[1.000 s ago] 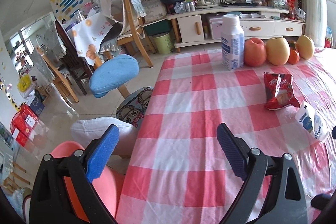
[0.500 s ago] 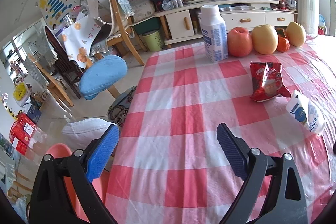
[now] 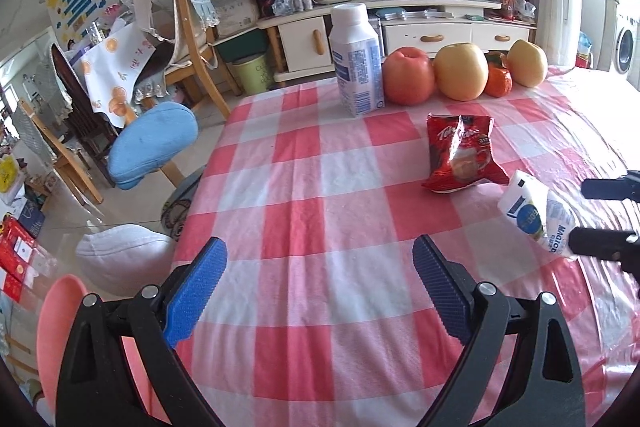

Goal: Collect trash
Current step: 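Grasp the red milk-tea sachet with the left tool while the right tool grasps the white plastic bag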

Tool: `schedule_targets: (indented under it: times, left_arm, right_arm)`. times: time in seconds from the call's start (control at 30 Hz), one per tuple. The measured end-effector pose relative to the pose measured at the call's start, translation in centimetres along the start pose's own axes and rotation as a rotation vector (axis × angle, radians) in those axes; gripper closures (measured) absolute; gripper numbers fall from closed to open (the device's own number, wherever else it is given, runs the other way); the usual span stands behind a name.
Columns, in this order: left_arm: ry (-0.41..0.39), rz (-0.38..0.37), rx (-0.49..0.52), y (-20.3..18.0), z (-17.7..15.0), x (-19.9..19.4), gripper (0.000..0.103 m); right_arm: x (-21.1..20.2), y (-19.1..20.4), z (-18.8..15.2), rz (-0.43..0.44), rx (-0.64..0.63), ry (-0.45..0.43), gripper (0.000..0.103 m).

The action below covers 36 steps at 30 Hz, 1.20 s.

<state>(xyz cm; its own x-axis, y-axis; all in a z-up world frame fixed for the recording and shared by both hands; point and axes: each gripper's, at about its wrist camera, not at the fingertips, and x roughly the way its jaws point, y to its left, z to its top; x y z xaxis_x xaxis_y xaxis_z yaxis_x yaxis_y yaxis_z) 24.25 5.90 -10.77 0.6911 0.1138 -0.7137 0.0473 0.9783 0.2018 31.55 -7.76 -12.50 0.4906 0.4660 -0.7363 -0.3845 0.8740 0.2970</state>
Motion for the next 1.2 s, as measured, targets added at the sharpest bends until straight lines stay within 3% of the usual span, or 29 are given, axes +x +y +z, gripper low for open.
schedule_targets:
  times: [0.37, 0.43, 0.5, 0.63, 0.97, 1.2]
  left_arm:
    - [0.002, -0.080, -0.003, -1.0, 0.0, 0.4, 0.010]
    - [0.004, -0.093, -0.003, -1.2, 0.0, 0.5, 0.010]
    - [0.010, -0.095, -0.003, -1.5, 0.0, 0.7, 0.010]
    - [0.017, -0.096, -0.002, -1.8, 0.0, 0.9, 0.010]
    - [0.027, -0.147, -0.017, -2.5, 0.1, 1.4, 0.010]
    - [-0.008, -0.268, -0.057, -4.9, 2.7, 1.5, 0.010]
  right_arm:
    - [2.2, 1.0, -0.1, -0.074, -0.084, 0.002, 0.015]
    - [2.4, 1.0, -0.1, -0.086, -0.096, 0.004, 0.018]
    - [2.7, 1.1, -0.2, -0.094, -0.106, 0.011, 0.029]
    - [3.1, 1.0, -0.2, -0.100, -0.109, 0.023, 0.041]
    - [0.9, -0.8, 0.7, -0.099, -0.035, -0.005, 0.041]
    - [-1.4, -4.6, 1.4, -0.182, 0.047, -0.026, 0.041]
